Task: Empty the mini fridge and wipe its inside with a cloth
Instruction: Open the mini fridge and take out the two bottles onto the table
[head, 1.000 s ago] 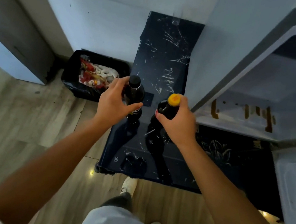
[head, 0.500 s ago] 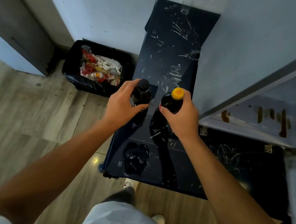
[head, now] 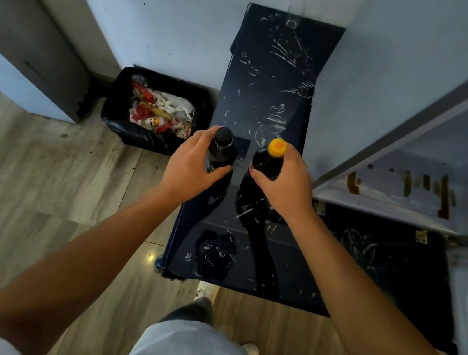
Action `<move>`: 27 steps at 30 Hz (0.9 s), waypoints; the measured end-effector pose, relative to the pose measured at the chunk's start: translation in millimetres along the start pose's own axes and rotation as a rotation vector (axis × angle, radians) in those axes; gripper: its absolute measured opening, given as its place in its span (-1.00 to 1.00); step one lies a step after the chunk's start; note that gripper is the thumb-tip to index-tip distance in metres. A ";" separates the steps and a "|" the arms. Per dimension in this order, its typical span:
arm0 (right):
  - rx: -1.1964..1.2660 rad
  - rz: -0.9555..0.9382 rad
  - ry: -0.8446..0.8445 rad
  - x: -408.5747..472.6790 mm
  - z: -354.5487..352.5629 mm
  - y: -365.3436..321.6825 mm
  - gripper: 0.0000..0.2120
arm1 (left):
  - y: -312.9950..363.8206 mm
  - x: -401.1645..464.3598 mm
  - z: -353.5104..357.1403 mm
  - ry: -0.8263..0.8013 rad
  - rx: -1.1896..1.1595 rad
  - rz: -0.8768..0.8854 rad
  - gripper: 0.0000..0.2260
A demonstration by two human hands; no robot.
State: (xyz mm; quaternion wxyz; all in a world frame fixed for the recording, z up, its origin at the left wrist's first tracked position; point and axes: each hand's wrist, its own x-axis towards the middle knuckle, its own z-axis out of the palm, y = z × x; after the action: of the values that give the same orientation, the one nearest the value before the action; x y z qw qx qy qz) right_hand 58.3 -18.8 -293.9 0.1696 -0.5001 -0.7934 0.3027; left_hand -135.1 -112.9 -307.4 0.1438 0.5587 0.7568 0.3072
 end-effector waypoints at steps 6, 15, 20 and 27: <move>0.023 0.006 -0.015 -17.0 -20.9 6.1 -0.29 | 1.6 -7.3 -9.8 -0.103 0.027 -0.056 -0.22; 0.096 0.246 -0.061 -157.7 -44.2 71.5 -0.77 | 24.3 -119.1 -7.8 -0.162 -0.046 -0.118 -0.84; 0.176 0.556 -0.261 -279.4 -21.0 127.9 -0.93 | 54.3 -193.6 51.0 -0.680 0.125 -0.144 -0.96; 0.063 0.735 -0.599 -423.0 0.1 184.2 -0.74 | 126.1 -292.6 147.3 -1.122 0.437 0.064 -0.70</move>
State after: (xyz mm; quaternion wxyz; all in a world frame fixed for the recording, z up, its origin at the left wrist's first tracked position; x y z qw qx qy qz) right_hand 372.6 -339.7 -399.5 -0.1699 -0.6332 -0.5683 0.4973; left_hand 140.9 -317.9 -378.7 0.3937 0.6746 0.5939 -0.1928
